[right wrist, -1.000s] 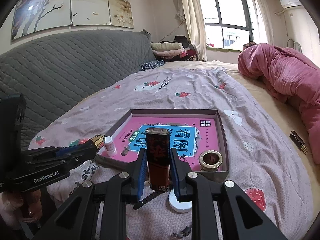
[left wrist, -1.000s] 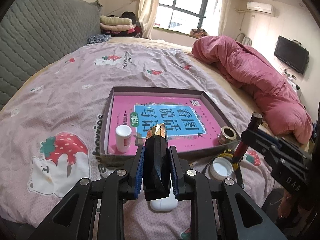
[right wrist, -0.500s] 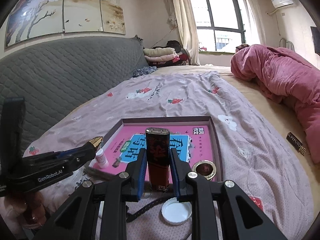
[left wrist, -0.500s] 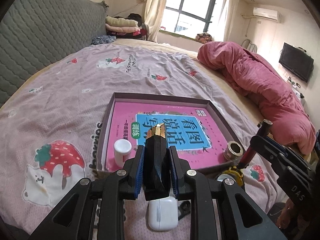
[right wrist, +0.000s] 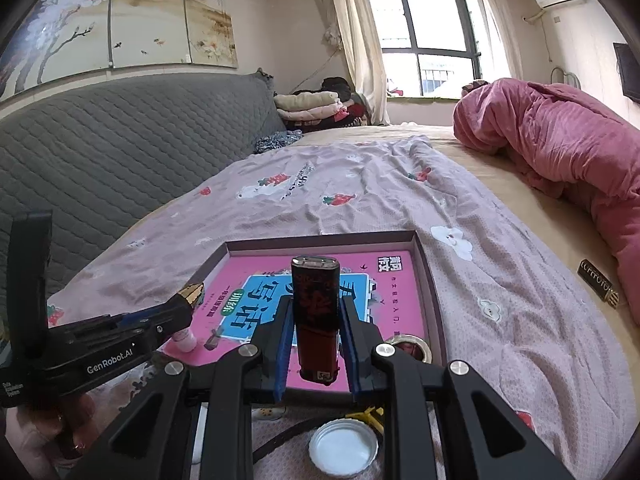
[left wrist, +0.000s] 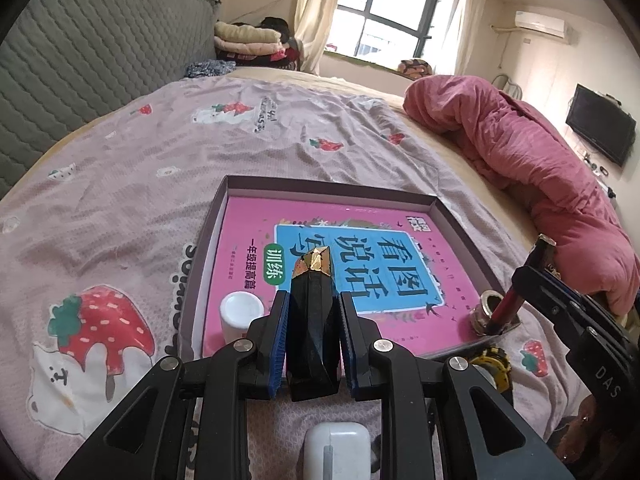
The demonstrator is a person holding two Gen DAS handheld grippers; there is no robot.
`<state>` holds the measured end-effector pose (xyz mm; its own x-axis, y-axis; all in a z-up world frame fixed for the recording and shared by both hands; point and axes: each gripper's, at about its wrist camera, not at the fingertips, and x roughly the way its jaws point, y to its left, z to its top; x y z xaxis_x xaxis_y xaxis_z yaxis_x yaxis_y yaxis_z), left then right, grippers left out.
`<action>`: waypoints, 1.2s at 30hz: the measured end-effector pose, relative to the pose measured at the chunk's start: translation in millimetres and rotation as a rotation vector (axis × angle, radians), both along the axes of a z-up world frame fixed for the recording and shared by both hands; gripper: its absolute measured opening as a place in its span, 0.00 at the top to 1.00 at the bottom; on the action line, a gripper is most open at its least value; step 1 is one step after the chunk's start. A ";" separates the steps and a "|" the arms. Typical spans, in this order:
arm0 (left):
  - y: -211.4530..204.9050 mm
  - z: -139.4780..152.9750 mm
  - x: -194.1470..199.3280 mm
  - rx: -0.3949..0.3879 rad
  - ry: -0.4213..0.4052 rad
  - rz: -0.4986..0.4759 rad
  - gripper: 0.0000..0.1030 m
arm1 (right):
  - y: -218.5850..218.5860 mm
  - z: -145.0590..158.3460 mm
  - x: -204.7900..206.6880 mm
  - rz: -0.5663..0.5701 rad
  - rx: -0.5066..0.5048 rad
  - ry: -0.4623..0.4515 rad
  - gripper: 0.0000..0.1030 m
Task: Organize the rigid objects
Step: 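Lower the black tube onto the book and open the left tool while the right tool lowers the lighter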
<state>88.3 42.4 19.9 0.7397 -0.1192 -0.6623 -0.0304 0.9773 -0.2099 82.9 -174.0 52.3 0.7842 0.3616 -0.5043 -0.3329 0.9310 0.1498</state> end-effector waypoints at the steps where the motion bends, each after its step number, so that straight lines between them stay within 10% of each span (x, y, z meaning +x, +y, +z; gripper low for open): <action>1: 0.5 -1.3 1.1 -0.004 0.001 0.000 0.77 | 0.5 -1.7 1.1 -0.001 -0.003 0.002 0.78; 36: 2.1 -36.0 29.1 -0.013 0.093 -0.032 0.77 | 31.3 -58.6 47.1 -0.024 -0.156 0.189 0.77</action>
<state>117.4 44.5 -16.1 0.6707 -0.1506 -0.7263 -0.0197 0.9752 -0.2204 130.0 -142.6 -6.3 0.6782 0.2503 -0.6909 -0.2898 0.9551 0.0615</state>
